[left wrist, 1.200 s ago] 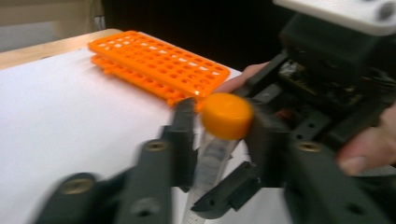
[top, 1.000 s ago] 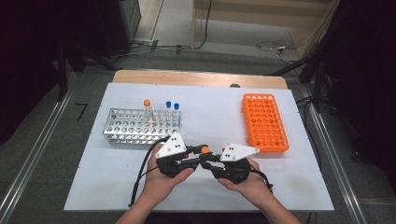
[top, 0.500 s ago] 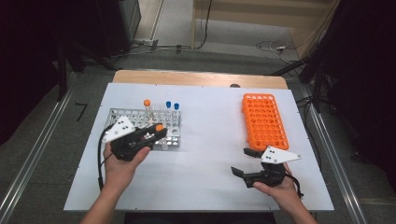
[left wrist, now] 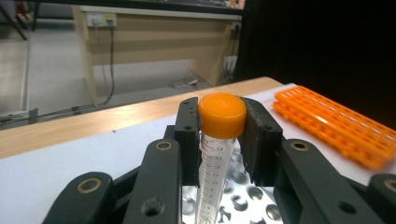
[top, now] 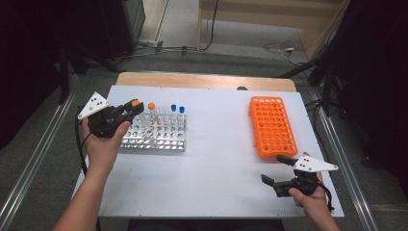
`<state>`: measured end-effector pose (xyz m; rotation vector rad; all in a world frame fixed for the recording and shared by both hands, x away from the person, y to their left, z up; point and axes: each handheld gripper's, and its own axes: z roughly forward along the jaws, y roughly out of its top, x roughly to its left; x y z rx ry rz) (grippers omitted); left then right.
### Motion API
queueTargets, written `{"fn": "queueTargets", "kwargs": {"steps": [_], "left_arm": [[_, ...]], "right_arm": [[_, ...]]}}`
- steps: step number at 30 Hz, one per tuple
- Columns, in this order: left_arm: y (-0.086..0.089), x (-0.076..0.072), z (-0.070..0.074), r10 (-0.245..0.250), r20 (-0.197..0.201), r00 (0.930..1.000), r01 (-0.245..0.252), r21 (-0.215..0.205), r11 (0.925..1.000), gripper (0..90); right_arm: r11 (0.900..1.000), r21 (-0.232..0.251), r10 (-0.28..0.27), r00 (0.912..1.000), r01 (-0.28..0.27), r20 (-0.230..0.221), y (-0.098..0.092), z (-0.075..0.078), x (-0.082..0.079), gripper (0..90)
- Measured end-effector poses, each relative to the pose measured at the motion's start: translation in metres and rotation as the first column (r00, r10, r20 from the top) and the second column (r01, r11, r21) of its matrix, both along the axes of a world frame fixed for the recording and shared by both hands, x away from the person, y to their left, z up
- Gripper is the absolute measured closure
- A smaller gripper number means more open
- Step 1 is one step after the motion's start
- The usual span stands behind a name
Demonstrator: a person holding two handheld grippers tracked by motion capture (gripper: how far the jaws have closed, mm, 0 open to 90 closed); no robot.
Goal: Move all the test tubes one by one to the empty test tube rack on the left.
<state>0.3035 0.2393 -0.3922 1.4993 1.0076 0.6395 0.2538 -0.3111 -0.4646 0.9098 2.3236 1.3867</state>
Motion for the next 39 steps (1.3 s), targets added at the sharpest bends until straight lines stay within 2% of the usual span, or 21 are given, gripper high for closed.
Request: {"fn": "queueTargets", "kwargs": {"steps": [6, 13, 15, 19, 22, 26, 29, 31, 33, 35, 39], "left_arm": [[0.003, 0.022, -0.002, 0.059, 0.006, 0.9982, -0.059, -0.013, 0.9982, 70.7], [0.000, 0.040, -0.015, 0.093, -0.027, 0.9953, -0.092, 0.026, 0.9954, 70.8], [-0.002, 0.043, -0.019, 0.095, -0.035, 0.9949, -0.094, 0.030, 0.9951, 70.8], [-0.006, 0.047, -0.028, 0.111, -0.057, 0.9922, -0.107, 0.073, 0.9916, 70.7], [-0.005, 0.048, -0.035, 0.117, -0.077, 0.9902, -0.111, 0.074, 0.9911, 70.7], [-0.006, 0.048, -0.041, 0.116, -0.085, 0.9895, -0.109, 0.083, 0.9905, 70.6], [-0.005, 0.047, -0.044, 0.112, -0.118, 0.9867, -0.104, 0.068, 0.9922, 68.9], [-0.004, 0.046, -0.044, 0.117, -0.134, 0.9841, -0.107, 0.077, 0.9913, 57.4], [-0.004, 0.040, -0.042, 0.128, -0.126, 0.9837, -0.119, 0.078, 0.9898, 47.0], [-0.003, 0.033, -0.040, 0.127, -0.125, 0.9840, -0.121, 0.060, 0.9909, 37.2], [-0.006, 0.019, -0.039, 0.099, -0.131, 0.9865, -0.092, 0.059, 0.9941, 13.1]], "right_arm": [[1.000, 0.003, -0.025, 0.9997, 0.025, -0.005, -0.013, -0.004, 0.000, 4.4], [0.999, 0.013, -0.032, 0.9995, 0.032, -0.002, -0.017, -0.005, 0.001, 4.5], [0.999, 0.014, -0.037, 0.9993, 0.037, -0.002, -0.018, -0.006, 0.002, 4.4], [0.999, 0.014, -0.038, 0.9993, 0.038, -0.003, -0.019, -0.007, 0.003, 4.5], [0.999, 0.019, -0.038, 0.9993, 0.038, -0.005, -0.018, -0.008, 0.003, 4.5], [0.999, 0.014, -0.037, 0.9993, 0.037, 0.001, -0.019, -0.008, 0.003, 4.5], [0.999, 0.018, -0.042, 0.9991, 0.042, -0.002, -0.019, -0.009, 0.003, 4.5], [0.999, 0.018, -0.046, 0.9989, 0.046, -0.004, -0.020, -0.009, 0.004, 4.5], [0.999, 0.022, -0.049, 0.9988, 0.049, -0.004, -0.021, -0.009, 0.004, 4.5], [0.998, 0.021, -0.054, 0.9985, 0.054, -0.003, -0.022, -0.009, 0.005, 4.5], [0.997, 0.028, -0.068, 0.9977, 0.068, -0.003, -0.023, -0.010, 0.006, 4.5]]}}
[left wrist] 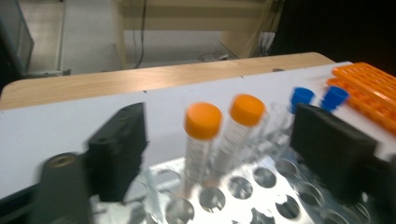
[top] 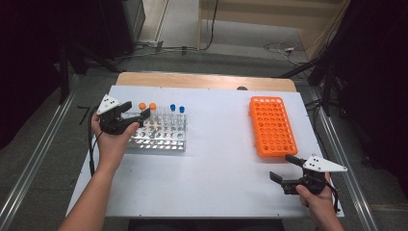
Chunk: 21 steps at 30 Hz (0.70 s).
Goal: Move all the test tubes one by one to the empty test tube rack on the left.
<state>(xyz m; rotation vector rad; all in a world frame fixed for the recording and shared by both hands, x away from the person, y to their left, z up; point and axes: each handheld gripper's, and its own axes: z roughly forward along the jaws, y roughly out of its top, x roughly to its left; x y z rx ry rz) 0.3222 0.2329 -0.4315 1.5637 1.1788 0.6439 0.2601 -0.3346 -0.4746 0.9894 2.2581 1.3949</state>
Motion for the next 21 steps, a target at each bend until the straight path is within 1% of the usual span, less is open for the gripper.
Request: {"fn": "queueTargets", "kwargs": {"steps": [4, 5, 7, 9, 10, 14, 17, 21], "left_arm": [[-0.005, -0.020, 0.000, -0.048, 0.015, 0.9987, 0.048, -0.010, 0.9988, 4.8], [-0.006, -0.025, 0.000, -0.062, 0.018, 0.9979, 0.062, -0.020, 0.9979, 3.2], [-0.010, -0.036, -0.001, -0.080, 0.027, 0.9965, 0.080, -0.019, 0.9966, 1.3], [-0.013, -0.046, -0.002, -0.092, 0.034, 0.9952, 0.093, -0.018, 0.9955, 0.4], [-0.014, -0.052, -0.002, -0.102, 0.041, 0.9939, 0.103, -0.026, 0.9944, 0.0], [-0.020, -0.071, -0.004, -0.122, 0.053, 0.9910, 0.124, -0.032, 0.9917, 0.0], [-0.024, -0.086, -0.007, -0.131, 0.065, 0.9892, 0.134, -0.044, 0.9900, 0.0], [-0.032, -0.103, -0.014, -0.161, 0.062, 0.9850, 0.163, -0.029, 0.9862, 0.0]], "right_arm": [[1.000, 0.000, -0.004, 1.0000, 0.004, 0.003, -0.001, -0.001, 0.001, 4.5], [1.000, 0.000, -0.005, 1.0000, 0.005, 0.003, -0.001, -0.001, 0.001, 4.5], [1.000, -0.002, -0.007, 1.0000, 0.007, 0.003, -0.001, -0.002, 0.001, 4.5], [1.000, -0.003, -0.011, 0.9999, 0.011, 0.000, 0.000, -0.002, 0.001, 4.5], [1.000, -0.007, -0.011, 0.9999, 0.011, -0.001, 0.000, -0.003, 0.002, 4.5], [1.000, -0.008, -0.013, 0.9999, 0.013, 0.000, 0.000, -0.004, 0.003, 4.5], [1.000, -0.010, -0.014, 0.9999, 0.014, 0.000, 0.000, -0.005, 0.003, 4.5], [1.000, -0.009, -0.020, 0.9998, 0.020, 0.006, 0.000, -0.006, 0.004, 4.5]]}}
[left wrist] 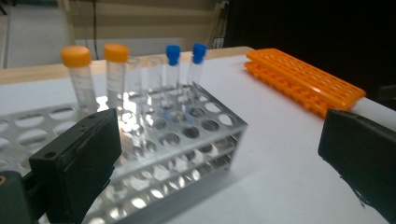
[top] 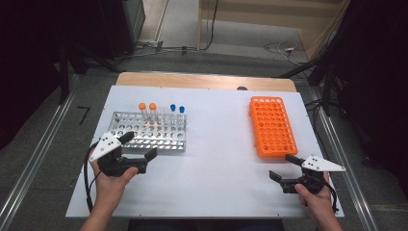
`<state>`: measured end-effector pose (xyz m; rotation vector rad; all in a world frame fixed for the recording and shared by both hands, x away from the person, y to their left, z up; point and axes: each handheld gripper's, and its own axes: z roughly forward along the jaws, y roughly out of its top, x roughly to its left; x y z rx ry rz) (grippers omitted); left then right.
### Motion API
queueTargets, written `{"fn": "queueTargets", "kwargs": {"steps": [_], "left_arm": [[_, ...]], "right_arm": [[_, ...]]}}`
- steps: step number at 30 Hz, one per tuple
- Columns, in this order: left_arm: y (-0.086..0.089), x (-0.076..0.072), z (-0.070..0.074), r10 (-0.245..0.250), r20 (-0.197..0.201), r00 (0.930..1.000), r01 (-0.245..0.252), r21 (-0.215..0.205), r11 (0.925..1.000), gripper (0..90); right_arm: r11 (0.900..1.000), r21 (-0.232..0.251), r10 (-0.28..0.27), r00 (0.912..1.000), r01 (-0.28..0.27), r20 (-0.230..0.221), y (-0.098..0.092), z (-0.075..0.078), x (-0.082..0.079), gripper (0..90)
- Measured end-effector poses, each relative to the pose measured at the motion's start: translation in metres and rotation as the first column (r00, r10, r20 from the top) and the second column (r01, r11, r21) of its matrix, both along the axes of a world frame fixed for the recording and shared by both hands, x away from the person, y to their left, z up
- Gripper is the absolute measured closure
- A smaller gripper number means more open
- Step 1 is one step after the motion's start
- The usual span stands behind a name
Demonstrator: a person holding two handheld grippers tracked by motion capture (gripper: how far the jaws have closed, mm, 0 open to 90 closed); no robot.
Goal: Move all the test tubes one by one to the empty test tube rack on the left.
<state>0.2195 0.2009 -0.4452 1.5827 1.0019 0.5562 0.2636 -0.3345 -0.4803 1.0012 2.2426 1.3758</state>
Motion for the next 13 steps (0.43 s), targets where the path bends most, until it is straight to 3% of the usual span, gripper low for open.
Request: {"fn": "queueTargets", "kwargs": {"steps": [6, 13], "left_arm": [[-0.003, -0.022, -0.011, -0.026, -0.002, 0.9997, 0.026, 0.024, 0.9994, 0.0], [0.002, -0.025, -0.013, -0.011, -0.003, 0.9999, 0.011, 0.003, 0.9999, 0.0]], "right_arm": [[1.000, -0.003, -0.014, 0.9999, 0.014, 0.007, -0.001, -0.002, 0.002, 4.5], [1.000, 0.006, -0.024, 0.9997, 0.024, 0.005, -0.002, -0.003, 0.004, 4.5]]}}
